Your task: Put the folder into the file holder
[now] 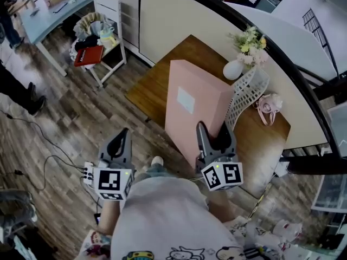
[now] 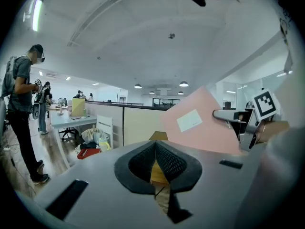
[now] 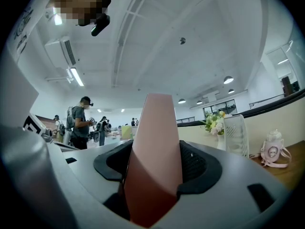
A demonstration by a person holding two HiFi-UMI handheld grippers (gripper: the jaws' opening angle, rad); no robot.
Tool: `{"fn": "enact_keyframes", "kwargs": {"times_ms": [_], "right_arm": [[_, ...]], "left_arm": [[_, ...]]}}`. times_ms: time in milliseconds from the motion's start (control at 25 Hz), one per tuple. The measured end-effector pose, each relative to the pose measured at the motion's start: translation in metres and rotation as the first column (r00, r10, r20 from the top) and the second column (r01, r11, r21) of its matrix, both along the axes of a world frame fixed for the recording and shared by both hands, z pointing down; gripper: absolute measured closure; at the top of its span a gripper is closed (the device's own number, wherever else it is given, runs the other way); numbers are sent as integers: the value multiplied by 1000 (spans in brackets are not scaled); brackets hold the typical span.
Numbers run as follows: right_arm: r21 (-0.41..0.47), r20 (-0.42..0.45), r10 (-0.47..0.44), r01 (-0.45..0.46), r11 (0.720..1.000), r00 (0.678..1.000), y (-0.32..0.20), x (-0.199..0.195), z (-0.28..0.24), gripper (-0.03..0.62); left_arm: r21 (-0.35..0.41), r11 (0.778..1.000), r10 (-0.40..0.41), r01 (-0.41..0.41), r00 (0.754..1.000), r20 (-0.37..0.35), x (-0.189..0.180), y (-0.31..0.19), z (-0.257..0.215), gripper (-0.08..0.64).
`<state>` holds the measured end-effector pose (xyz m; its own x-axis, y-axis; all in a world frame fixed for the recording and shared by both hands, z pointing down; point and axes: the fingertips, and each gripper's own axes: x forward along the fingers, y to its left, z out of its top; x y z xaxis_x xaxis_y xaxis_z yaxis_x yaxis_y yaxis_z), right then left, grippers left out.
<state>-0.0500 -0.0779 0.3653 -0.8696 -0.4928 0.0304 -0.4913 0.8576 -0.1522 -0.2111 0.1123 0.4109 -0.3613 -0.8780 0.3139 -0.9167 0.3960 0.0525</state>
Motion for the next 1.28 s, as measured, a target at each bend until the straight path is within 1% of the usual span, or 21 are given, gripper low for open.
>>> {"fn": "enact_keyframes", "kwargs": {"times_ms": [240,400,480,600,760,920,1120,1280], "right_arm": [[-7,-8,74,-74,997,997,-6,11,0,302],[-13,-6,126,-126,992,992,-7,19,-1,302],[-15,3,156,-156,988,988,-6,20,-5,302],[-16,12,210,-210,978,978,-4,21,-10,302],[-16,14,261,-261,965,965,-2,21,-15,302],[-19,19,305,-305,952,952,-3,25,-17,302],[-36,61,362,-360,932,930,-3,34,-30,302],[-21,90,414,-413,910,906,0,49,-45,302]], "left_arm": [[-28,993,113,-113,993,-21,2,-29,1,554],[-2,984,177,-177,984,-6,1,-48,-2,554],[-6,974,224,-224,974,-8,1,-58,-4,554],[21,954,298,-298,955,2,0,-78,-10,554],[23,928,372,-372,928,2,0,-97,-12,554],[21,909,416,-416,909,-4,1,-108,-11,554],[32,886,463,-463,886,-4,3,-118,-10,554],[32,860,509,-509,860,-18,12,-125,-6,554]]}}
